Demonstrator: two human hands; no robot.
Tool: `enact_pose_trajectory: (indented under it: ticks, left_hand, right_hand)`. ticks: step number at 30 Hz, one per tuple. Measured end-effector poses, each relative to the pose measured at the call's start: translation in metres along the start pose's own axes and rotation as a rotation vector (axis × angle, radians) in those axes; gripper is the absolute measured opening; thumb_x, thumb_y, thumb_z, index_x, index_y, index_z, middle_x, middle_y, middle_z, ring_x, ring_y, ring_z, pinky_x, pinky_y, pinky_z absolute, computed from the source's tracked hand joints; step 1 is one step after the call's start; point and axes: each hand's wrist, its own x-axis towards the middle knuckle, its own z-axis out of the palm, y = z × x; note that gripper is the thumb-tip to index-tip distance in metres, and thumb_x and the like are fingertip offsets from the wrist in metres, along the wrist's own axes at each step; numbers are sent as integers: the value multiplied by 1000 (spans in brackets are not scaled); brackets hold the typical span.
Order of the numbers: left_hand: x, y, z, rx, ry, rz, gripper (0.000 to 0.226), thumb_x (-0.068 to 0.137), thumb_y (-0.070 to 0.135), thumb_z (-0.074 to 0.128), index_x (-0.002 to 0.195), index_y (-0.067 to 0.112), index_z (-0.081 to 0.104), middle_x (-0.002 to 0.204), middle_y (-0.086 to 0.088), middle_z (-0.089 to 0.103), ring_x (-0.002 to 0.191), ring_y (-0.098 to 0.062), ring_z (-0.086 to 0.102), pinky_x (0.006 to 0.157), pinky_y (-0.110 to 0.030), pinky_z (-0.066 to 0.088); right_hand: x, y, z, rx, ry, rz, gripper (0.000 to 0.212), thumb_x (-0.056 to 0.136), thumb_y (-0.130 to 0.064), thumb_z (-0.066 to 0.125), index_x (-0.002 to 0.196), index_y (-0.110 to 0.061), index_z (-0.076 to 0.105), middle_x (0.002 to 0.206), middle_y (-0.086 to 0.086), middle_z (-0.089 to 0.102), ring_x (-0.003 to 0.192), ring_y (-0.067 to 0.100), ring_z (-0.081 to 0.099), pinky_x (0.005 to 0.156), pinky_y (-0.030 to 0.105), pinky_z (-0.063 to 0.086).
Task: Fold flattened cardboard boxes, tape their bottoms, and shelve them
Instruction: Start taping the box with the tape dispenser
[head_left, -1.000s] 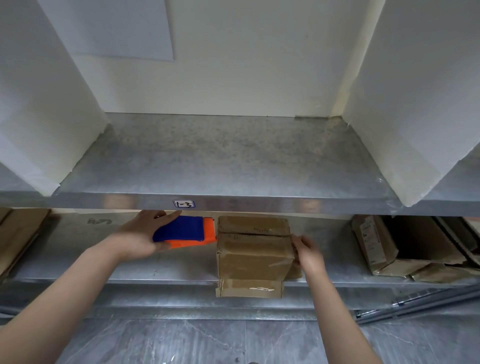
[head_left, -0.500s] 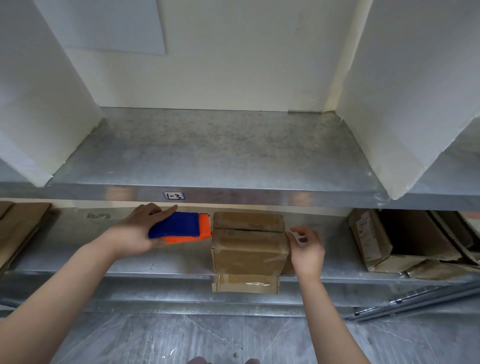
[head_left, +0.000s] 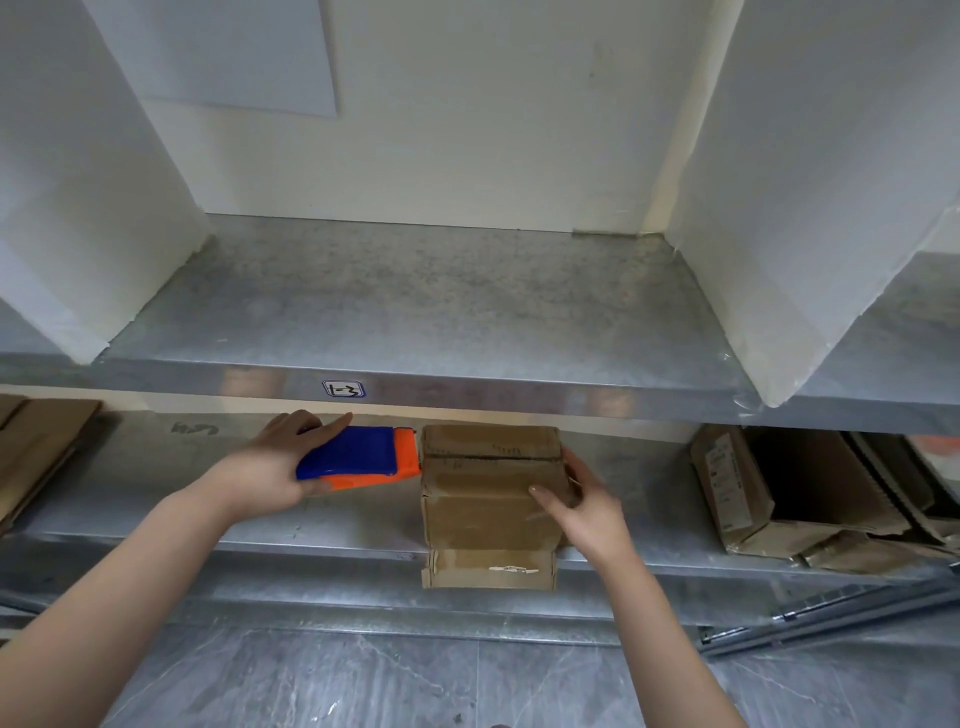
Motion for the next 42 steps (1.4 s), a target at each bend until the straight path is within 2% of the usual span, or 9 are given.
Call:
enact_pose_trajectory:
  ticks: [3,7,14,17,21,29,34,39,42]
  left_hand:
    - [0,-1,2,-9,-2,-9,82,87,46,65,152,35,16,131,4,38,120,-13,32,89,-22,32]
    - [-2,-3,7,-51,9,-18,84,86,46,66,152,33,16,131,3,39,121,-14,33,91,-22,30]
    - [-16,-20,16,-137,-13,-16,79,86,42,67,148,41,19,124,7,42,110,-14,47,86,-20,35]
    - [-19,-33,12,-181,15,3,79,84,39,70,147,43,22,120,10,44,104,-9,48,86,-18,35]
    - [-20,-42,8,-192,11,64,78,85,42,69,148,43,24,121,11,42,105,-5,45,89,-16,34]
    - [-41,-79,7,-185,-28,66,79,85,37,70,145,48,19,122,8,45,110,-9,45,93,-19,32]
    - [-33,-79,9,-78,-50,60,79,88,37,65,147,47,13,131,5,41,116,-14,43,94,-25,38]
    - [-23,-60,21,198,-98,52,81,92,46,54,151,42,-1,137,3,37,117,-17,44,76,-29,48]
    - [-13,-44,34,238,-127,78,80,91,50,51,153,37,2,133,1,39,114,-19,47,74,-29,47]
  right_hand:
    - [11,2,-3,-25,-45,-38,85,72,-53,78,145,-40,36,140,-6,52,127,17,51,98,23,45]
    - [20,5,1,-125,-45,-53,97,60,-64,80,144,-39,38,145,-10,43,129,13,47,105,33,46]
    - [19,8,2,26,-25,-26,86,63,-44,88,138,-37,46,135,-11,53,121,13,52,101,32,48]
    - [21,6,2,52,-53,-5,82,64,-40,88,134,-39,46,131,-11,53,115,12,54,91,24,50]
    - [23,6,3,38,-50,-3,81,63,-40,88,133,-40,47,128,-11,54,117,13,53,98,32,50]
    - [23,1,6,39,-59,8,78,69,-32,87,137,-34,48,129,-10,53,116,12,52,97,29,48]
    - [23,1,8,42,-53,7,77,69,-32,86,136,-36,48,129,-10,54,117,14,53,99,32,49]
    - [22,-1,10,61,-54,27,78,68,-32,87,136,-37,48,130,-8,54,118,15,54,99,33,49]
    - [21,-2,10,69,-49,28,79,68,-32,87,137,-37,48,129,-10,54,117,14,54,100,34,49]
